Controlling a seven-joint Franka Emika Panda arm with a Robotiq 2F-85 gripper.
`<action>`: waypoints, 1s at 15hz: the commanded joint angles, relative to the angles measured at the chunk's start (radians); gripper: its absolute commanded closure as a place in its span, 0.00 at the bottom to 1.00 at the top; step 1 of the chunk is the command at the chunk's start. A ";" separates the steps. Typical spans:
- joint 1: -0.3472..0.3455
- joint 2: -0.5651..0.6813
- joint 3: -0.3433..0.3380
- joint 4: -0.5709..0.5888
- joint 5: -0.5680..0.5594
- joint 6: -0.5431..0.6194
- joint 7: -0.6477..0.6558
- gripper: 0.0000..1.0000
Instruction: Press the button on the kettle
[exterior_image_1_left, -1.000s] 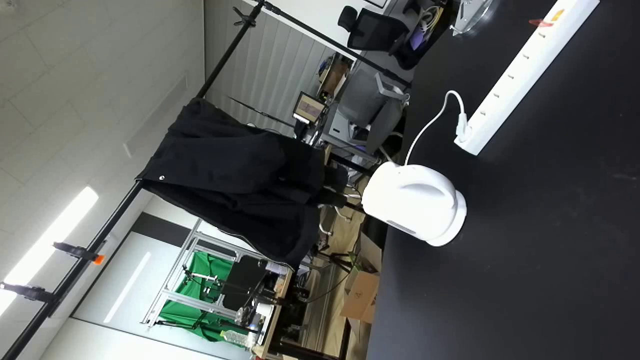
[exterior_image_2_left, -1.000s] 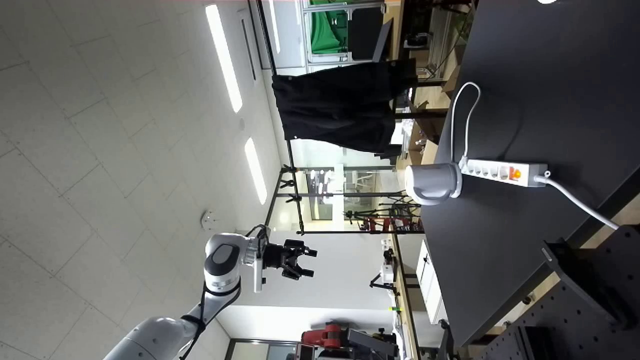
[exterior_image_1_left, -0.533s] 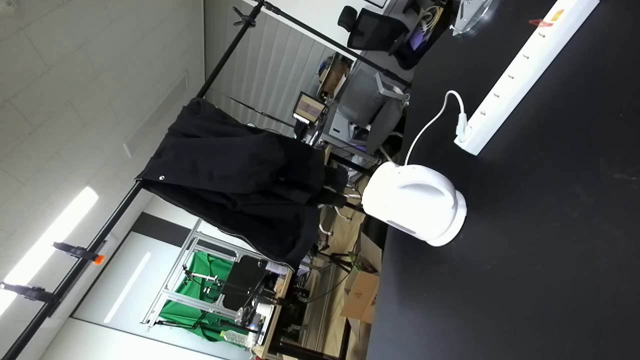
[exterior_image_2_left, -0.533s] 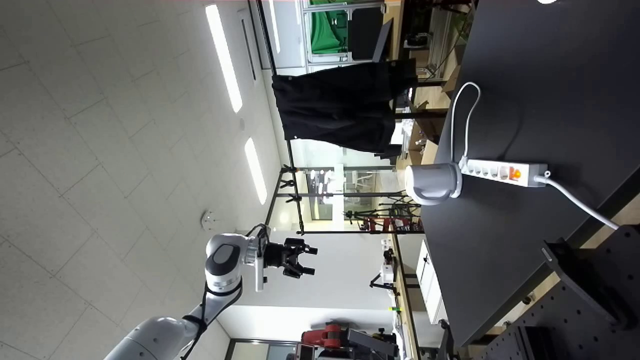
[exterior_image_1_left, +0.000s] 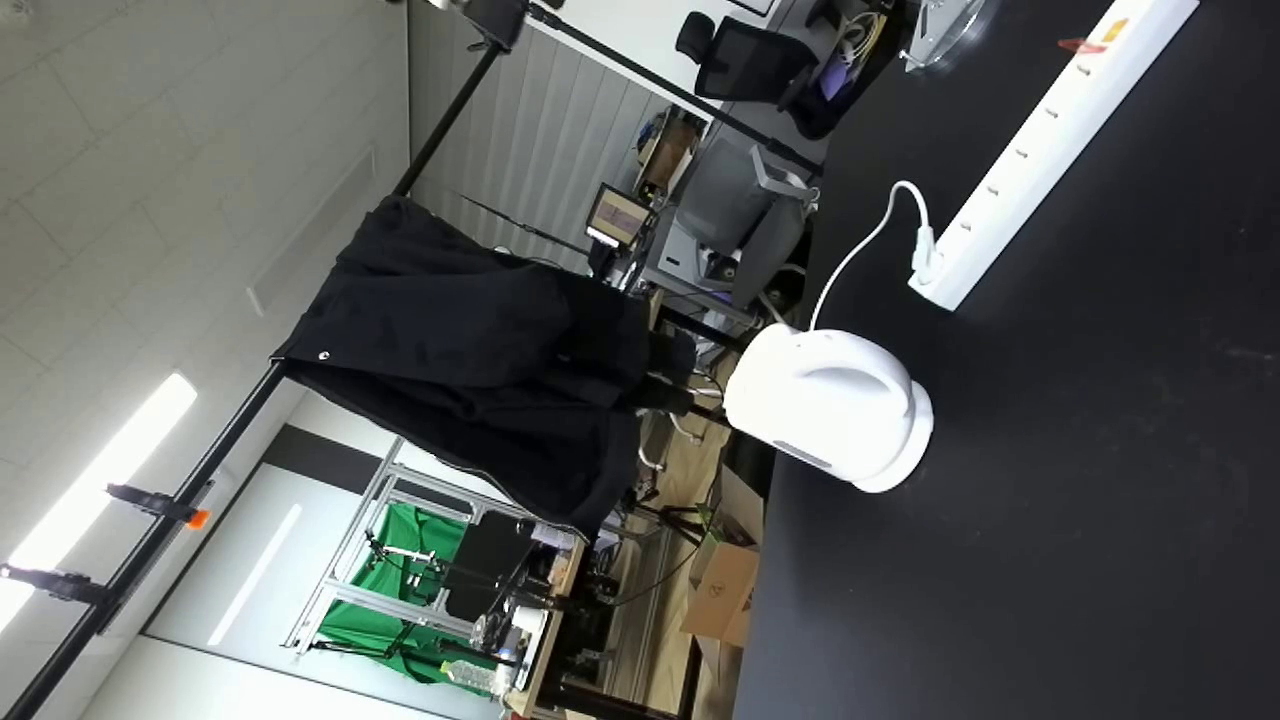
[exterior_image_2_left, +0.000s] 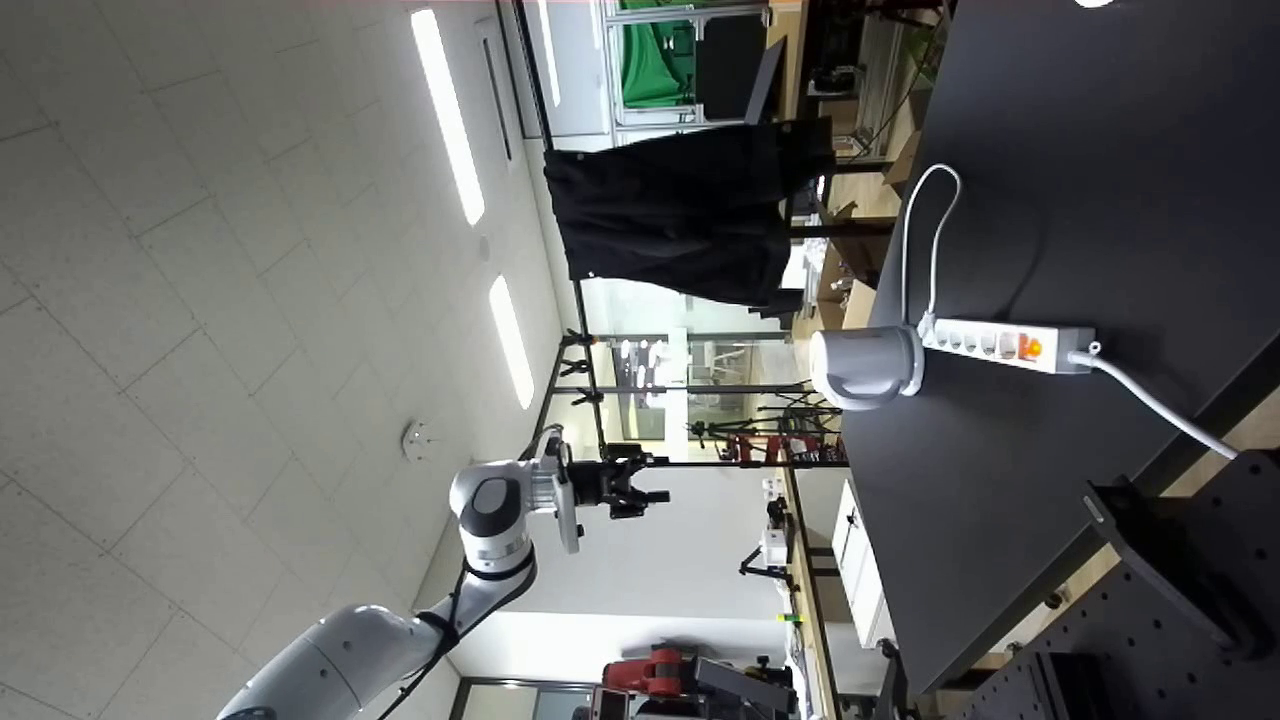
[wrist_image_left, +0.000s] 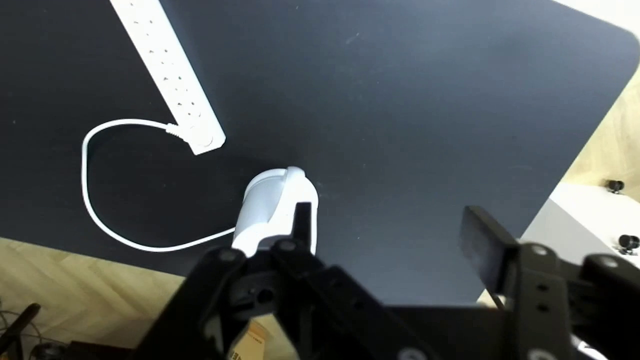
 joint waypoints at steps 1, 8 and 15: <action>-0.025 0.065 0.011 0.011 -0.083 0.123 0.042 0.53; -0.035 0.170 0.011 0.039 -0.196 0.204 0.110 0.99; -0.028 0.166 0.003 0.014 -0.174 0.228 0.066 0.98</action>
